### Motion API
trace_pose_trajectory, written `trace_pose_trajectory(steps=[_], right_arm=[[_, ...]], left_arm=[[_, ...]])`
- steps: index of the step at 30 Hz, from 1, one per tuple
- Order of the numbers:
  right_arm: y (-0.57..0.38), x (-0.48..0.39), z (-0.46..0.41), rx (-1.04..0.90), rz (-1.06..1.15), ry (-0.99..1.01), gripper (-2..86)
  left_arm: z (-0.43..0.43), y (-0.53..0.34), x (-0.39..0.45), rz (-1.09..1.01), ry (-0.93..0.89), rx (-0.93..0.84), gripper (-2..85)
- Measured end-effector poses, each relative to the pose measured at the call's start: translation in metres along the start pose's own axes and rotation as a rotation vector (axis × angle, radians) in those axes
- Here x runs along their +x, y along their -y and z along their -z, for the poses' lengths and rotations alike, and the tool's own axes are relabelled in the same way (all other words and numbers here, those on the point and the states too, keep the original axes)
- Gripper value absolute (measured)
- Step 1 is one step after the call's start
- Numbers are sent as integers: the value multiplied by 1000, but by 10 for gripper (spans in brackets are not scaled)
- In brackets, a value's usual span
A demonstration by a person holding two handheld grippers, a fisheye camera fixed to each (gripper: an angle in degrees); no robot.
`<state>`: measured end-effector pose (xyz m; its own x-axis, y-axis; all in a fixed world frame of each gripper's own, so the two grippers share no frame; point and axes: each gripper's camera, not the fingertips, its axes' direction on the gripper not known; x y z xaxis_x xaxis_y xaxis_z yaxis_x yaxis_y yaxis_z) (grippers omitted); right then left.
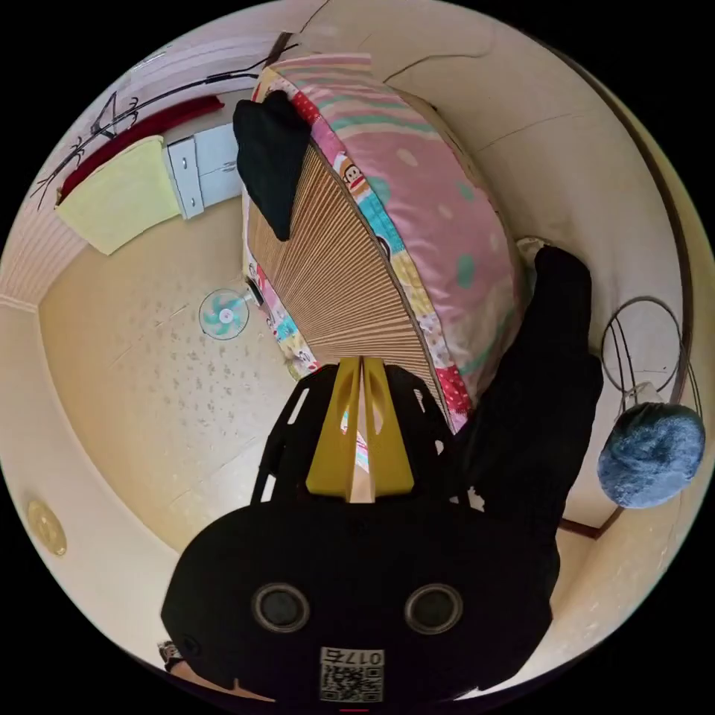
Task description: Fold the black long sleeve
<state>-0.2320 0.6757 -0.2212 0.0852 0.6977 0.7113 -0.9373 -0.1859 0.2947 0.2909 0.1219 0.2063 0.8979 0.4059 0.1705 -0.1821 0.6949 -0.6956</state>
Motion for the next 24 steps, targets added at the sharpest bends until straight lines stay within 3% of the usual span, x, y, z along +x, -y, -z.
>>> trace_pose_trajectory(steps=[6,18,24], right_arm=[[15,-14,17,13,-77,102,4],[94,-138,-22,-231,67,-83,11],[143,-227,-24,-146,93,-64,51]], left_arm=[[-57,15,73,-36,40,-24,-10],[-182,96,204,-79,128,37,-10],[-212,119,240,-7,262,102,-10]])
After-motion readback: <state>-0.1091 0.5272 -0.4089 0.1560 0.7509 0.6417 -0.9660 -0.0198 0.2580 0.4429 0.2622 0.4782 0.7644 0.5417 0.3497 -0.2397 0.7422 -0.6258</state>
